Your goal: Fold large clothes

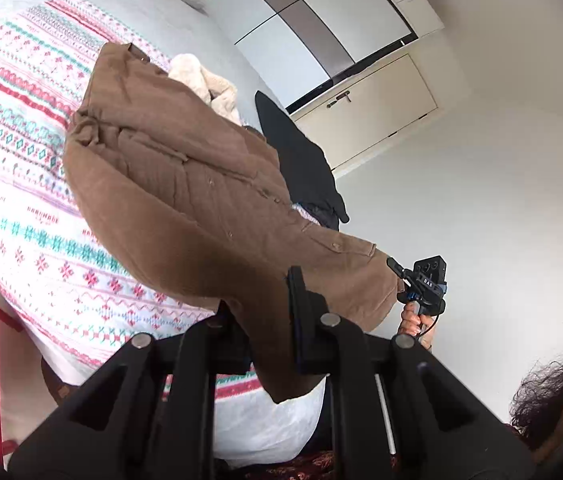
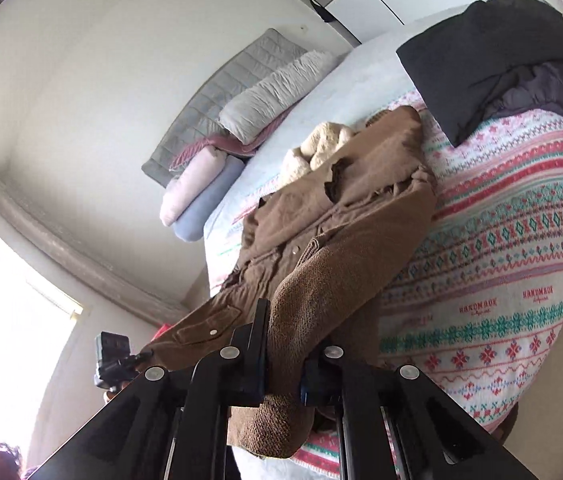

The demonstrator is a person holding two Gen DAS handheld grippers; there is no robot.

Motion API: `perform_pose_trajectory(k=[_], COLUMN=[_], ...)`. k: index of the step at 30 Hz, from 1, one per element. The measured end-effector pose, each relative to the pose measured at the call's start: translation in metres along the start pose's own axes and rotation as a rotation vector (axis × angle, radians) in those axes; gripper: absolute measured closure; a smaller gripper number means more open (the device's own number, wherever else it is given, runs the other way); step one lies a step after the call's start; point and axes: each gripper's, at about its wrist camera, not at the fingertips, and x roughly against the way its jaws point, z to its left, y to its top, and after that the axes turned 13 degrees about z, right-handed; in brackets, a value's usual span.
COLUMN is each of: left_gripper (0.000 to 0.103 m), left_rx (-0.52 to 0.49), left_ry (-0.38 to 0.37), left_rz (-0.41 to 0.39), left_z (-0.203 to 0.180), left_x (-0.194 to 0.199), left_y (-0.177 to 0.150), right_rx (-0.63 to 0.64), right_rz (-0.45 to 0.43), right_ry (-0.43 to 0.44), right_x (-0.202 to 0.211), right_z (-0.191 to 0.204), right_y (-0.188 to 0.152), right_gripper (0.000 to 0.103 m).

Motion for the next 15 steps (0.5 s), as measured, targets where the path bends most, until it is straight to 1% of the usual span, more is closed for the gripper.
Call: perform_pose_trajectory(k=[2, 4, 7, 11, 15], left_gripper=[0.087, 0.087, 0.087, 0.086, 0.085], left_rx=[-0.015, -0.004, 0.034, 0.105, 0.189], left_ry=[0.005, 0.007, 0.034, 0.088, 0.123], left_rz=[-0.047, -0.089, -0.126, -0.146, -0.132], left_z=[-0.009, -0.012, -0.002, 0.033, 0.082], left_x=[0.000, -0.001, -0.003, -0.016, -0.043], left_y=[0.032, 0.067, 0.124, 0.197, 0.248], right_rx=[0.010, 0.009, -0.004, -0.064, -0.147], right_rz=[-0.022, -0.041, -0.065, -0.078, -0.072], right_ry=[-0.002, 0.002, -0.001, -0.018, -0.040], right_x=[-0.001, -0.003, -0.007, -0.026, -0.064], right_z=[0.007, 0.011, 0.008, -0.016, -0.056], right_y=[0.026, 0.054, 0.096, 0.158, 0.218], right_gripper=[0.093, 0.093, 0.093, 0.093, 0.093])
